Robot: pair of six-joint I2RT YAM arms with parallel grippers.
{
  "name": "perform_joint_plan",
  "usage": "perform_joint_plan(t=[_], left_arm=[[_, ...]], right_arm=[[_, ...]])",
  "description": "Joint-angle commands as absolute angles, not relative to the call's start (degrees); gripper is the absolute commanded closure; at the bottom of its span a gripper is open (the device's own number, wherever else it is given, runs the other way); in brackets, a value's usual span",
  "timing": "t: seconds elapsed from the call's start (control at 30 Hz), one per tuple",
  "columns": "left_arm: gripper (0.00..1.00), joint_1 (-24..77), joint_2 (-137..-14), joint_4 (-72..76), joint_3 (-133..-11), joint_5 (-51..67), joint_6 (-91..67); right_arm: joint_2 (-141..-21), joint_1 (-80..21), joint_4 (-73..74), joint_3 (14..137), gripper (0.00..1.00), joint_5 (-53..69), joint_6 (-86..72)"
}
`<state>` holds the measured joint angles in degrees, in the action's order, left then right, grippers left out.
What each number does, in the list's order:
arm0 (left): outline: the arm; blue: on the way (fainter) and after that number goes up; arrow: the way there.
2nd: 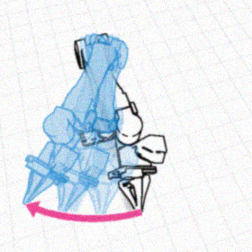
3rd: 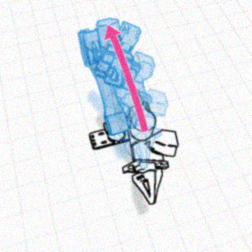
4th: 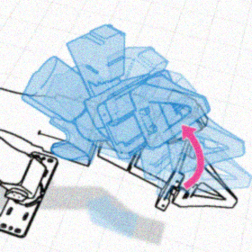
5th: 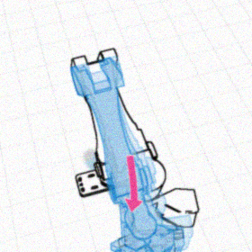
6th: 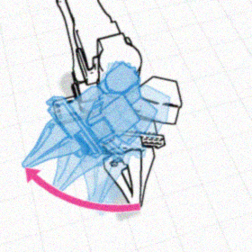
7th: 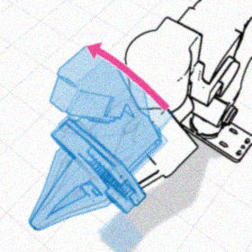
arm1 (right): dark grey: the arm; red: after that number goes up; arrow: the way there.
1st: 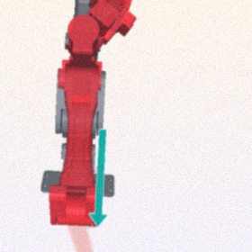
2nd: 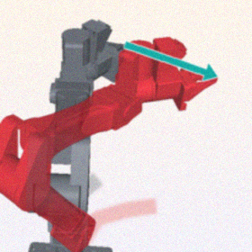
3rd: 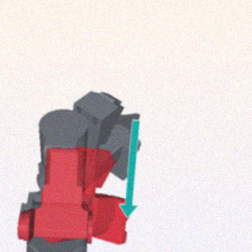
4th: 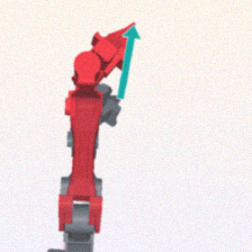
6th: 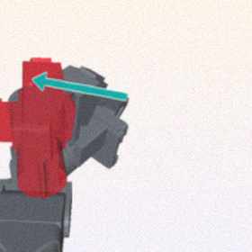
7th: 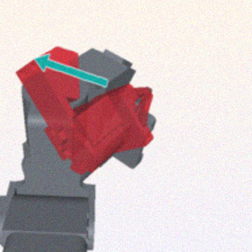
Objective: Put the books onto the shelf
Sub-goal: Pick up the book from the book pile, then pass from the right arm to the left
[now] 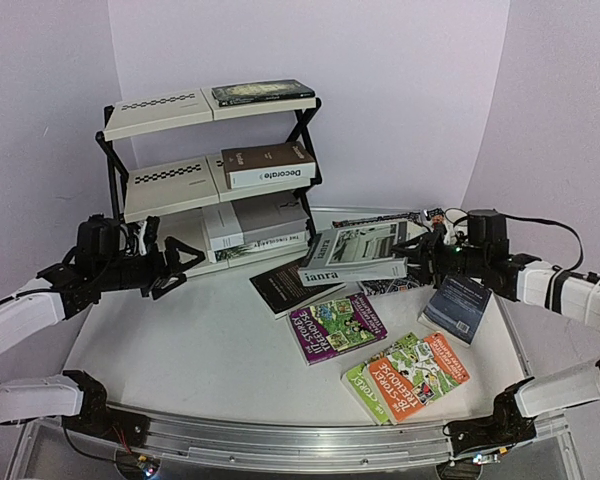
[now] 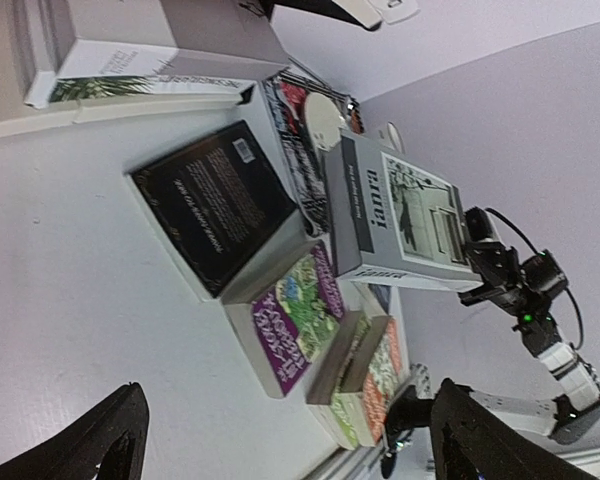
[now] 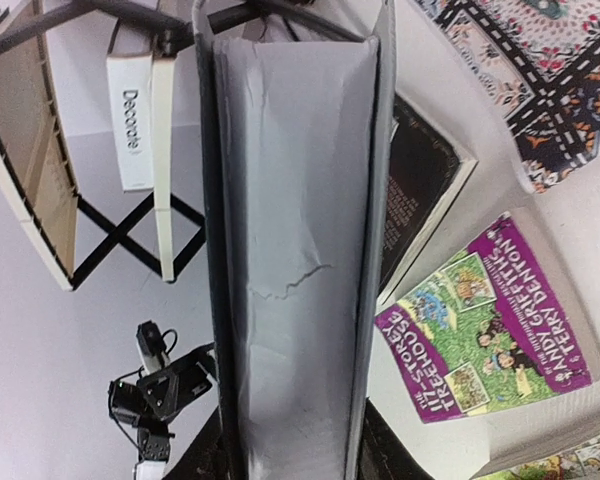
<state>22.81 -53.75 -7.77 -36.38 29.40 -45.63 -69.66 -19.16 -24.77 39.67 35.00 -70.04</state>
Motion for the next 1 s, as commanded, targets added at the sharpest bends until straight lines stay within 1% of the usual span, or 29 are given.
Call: perform_joint_plan(t=[0.0,0.07,0.27,0.53,0.73,0.97], left_arm=[[0.00,22.67,-54.15,5.06,-38.14,40.63,-55.33],[0.00,22.76,-54.31,9.12,-37.01,42.25,-59.44],[0.00,24.50,-56.07,10.80,-38.08,42.66,-65.11],[0.00,28.77,-59.40,12.64,-40.73,41.34,-70.03],[0.00,29.09,-60.21,14.74,-41.60,41.58,-72.18],[0.00,29.55,-60.22,18.41,-42.09,42.62,-75.42]], right_arm=[[-66.91,-20.40,-24.86,42.71,0.66,43.13,-68.86],[-66.40,-21.09,-25.85,42.71,0.66,43.63,-70.08],[-65.79,-23.36,-32.58,43.06,0.68,44.33,-76.00],[-69.06,-30.16,-34.35,49.97,0.69,42.51,-77.65],[-71.72,-33.25,-35.60,54.18,0.69,41.40,-78.99],[-73.28,-35.67,-37.98,55.63,0.70,40.44,-80.55]])
